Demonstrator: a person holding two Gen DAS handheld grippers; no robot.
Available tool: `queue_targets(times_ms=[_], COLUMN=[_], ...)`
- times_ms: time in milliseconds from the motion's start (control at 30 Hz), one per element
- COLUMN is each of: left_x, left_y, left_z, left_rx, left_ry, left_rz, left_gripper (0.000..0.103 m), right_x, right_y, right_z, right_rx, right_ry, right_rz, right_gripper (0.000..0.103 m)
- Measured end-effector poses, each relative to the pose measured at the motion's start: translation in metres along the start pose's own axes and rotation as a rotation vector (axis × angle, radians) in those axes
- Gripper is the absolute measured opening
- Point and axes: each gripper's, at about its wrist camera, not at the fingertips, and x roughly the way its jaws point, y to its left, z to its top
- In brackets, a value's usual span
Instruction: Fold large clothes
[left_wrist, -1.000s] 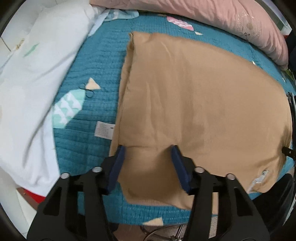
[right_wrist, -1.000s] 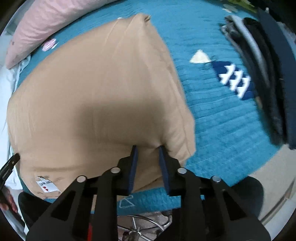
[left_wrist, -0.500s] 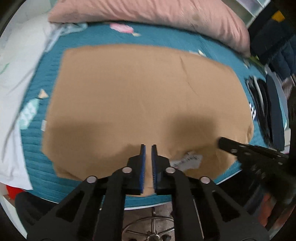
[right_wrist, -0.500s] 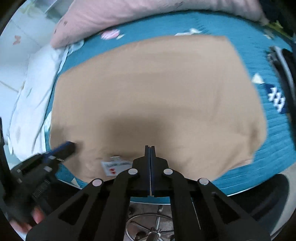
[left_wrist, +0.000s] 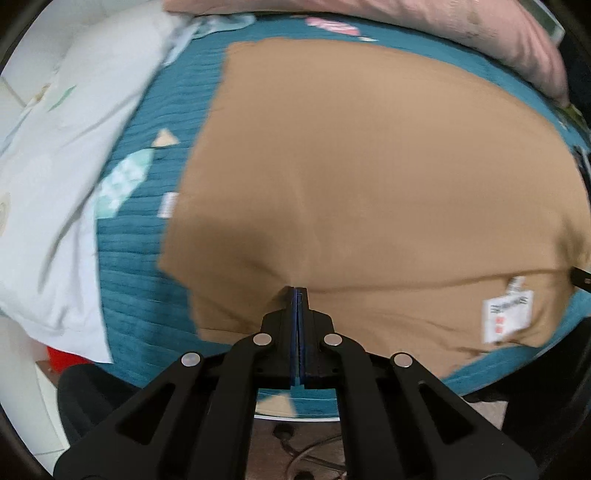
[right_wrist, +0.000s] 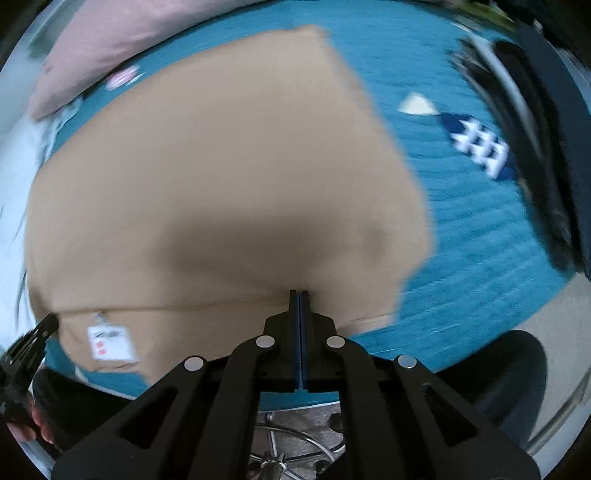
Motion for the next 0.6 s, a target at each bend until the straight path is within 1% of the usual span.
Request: queue_targets(times_ms=[100, 167, 267, 333, 367, 433, 467, 500, 533, 600], left_x=[0.008, 0.017, 0.015, 0.01, 0.005, -0.007, -0.015, -0.025, -0.031, -0.042], left_y=[0.013, 0.013, 0.0, -0.005, -0.005, -0.002, 0.004, 0.003, 0.003, -0.003], left_z=[0.002, 0.003, 0.004, 0.007, 0.01, 0.015, 0.014, 0.019, 0.022, 0.037], left_rx=[-0.041, -0.049, -0.006, 0.004, -0.002, -0.031, -0.04, -0.046, -0.051, -0.05], left_ry=[0.02, 0.01, 0.0, 0.007, 0.009, -0.014, -0.034, -0.062, -0.079, -0.109], left_rz=[-0.025, -0.038, 0.02, 0.029, 0.01, -0.045, -0.051, -0.043, -0.053, -0.101], left_gripper=[0.001, 0.002, 0.002, 0.003, 0.003, 0.003, 0.003, 0.003, 0.003, 0.003], right_x=[0.008, 0.021, 0.021, 0.014, 0.011, -0.012, -0.025, -0.033, -0.044, -0.058], right_y=[-0.013, -0.009, 0.006, 0.014, 0.018, 0.019, 0.027, 0.034, 0.042, 0.065], right_z=[0.004, 0.006, 0.008, 0.01, 0.013, 0.017, 0.021, 0.024, 0.027, 0.035], right_rx=[0.038, 0.024, -0.016, -0.021, -0.016, 0.001, -0.002, -0.01, -0.024, -0.061], right_ry=[0.001, 0.003, -0.004, -0.001, -0.004, -0.044, -0.075, -0.096, -0.12, -0.15], right_rz=[-0.003, -0.002, -0.074, -0.09, -0.079, 0.0, 0.041, 0.063, 0.087, 0.148], right_gripper=[0.0, 0.0, 0.001, 0.001, 0.001, 0.001, 0.001, 0.0, 0.001, 0.001])
